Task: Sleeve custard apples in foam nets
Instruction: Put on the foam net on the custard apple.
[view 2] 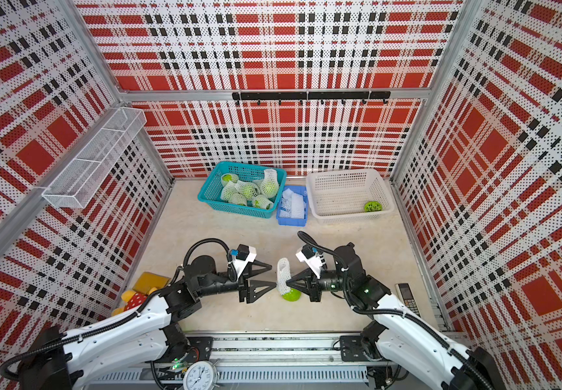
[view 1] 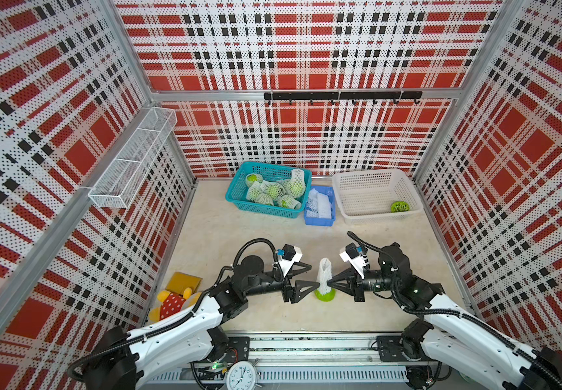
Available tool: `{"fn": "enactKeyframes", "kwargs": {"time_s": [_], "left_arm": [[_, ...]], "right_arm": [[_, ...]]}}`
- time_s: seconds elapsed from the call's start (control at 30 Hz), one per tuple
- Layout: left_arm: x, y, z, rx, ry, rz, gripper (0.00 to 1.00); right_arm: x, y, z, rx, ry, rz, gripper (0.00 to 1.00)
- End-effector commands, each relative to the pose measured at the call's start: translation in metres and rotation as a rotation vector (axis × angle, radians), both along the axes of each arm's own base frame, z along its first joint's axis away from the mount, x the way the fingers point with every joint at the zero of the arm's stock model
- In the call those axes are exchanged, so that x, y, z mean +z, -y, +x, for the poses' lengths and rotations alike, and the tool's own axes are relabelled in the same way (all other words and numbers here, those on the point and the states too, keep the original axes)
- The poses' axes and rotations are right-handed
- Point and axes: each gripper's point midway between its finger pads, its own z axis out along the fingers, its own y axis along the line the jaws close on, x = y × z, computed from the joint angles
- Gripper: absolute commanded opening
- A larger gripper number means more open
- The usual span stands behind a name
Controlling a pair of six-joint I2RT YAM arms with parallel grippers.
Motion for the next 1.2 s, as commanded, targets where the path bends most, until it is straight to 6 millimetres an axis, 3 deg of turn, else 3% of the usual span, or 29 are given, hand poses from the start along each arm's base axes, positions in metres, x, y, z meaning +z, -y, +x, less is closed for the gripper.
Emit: {"fn": "enactKeyframes", "kwargs": {"time_s": [0.0,0.27,0.73,0.93,1.17], "left_arm": [[0.004,0.005,-0.005,-0.057,-0.005,-0.015,0.69],[0.009,0.014,-0.006,-0.084,0.002,-0.038,0.55],[0.017,0.012,-0.002,-0.051,-0.002,-0.056,0.15],[0.007,0.007,0.003,0.0,-0.01,-0.034,0.16],[-0.028,0.014,0.01,0.035,-0.008,0.065,0.17]], "right_arm": [[0.023,-0.005,-0.005,0.055,0.031,0.045,0.0],[0.027,-0.006,-0.004,0.057,0.032,0.034,0.0],[0.021,0.001,0.006,-0.028,0.063,-0.01,0.0],[0.011,0.007,0.018,-0.108,0.079,-0.064,0.0],[-0.011,0.013,0.038,-0.215,0.079,-0.127,0.0]]}}
